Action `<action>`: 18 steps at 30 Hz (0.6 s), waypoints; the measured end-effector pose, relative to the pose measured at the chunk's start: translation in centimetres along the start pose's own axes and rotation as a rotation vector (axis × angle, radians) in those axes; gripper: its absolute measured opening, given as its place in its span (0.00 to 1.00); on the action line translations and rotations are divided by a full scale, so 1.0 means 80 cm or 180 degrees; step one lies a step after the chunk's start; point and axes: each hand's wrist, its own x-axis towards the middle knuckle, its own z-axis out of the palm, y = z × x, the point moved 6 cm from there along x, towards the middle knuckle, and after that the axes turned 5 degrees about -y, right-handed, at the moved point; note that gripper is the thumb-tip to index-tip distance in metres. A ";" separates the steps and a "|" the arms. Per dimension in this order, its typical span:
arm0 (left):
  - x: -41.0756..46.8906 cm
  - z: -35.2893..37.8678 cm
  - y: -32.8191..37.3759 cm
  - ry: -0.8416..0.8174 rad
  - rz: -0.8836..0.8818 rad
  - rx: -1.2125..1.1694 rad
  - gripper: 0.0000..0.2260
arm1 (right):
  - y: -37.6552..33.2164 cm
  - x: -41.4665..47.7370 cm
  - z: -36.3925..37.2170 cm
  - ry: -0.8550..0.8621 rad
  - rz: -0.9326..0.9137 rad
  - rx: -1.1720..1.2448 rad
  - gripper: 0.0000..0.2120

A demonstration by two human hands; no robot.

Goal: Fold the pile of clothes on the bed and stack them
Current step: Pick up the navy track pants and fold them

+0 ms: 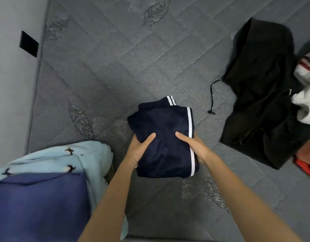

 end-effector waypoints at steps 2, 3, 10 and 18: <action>-0.022 0.006 0.003 -0.0075 0.0060 -0.0146 0.25 | 0.008 -0.019 0.008 -0.0263 0.0175 0.0144 0.27; -0.035 0.008 0.002 -0.0089 0.0072 -0.0265 0.23 | 0.010 -0.031 0.010 -0.0329 0.0172 0.0184 0.28; -0.147 0.012 0.003 0.0224 0.0310 -0.0532 0.28 | 0.009 -0.144 0.022 -0.0121 -0.0396 0.0289 0.21; -0.278 -0.037 0.019 0.1138 0.0793 -0.0525 0.20 | 0.011 -0.256 0.093 0.0266 -0.0908 0.0190 0.14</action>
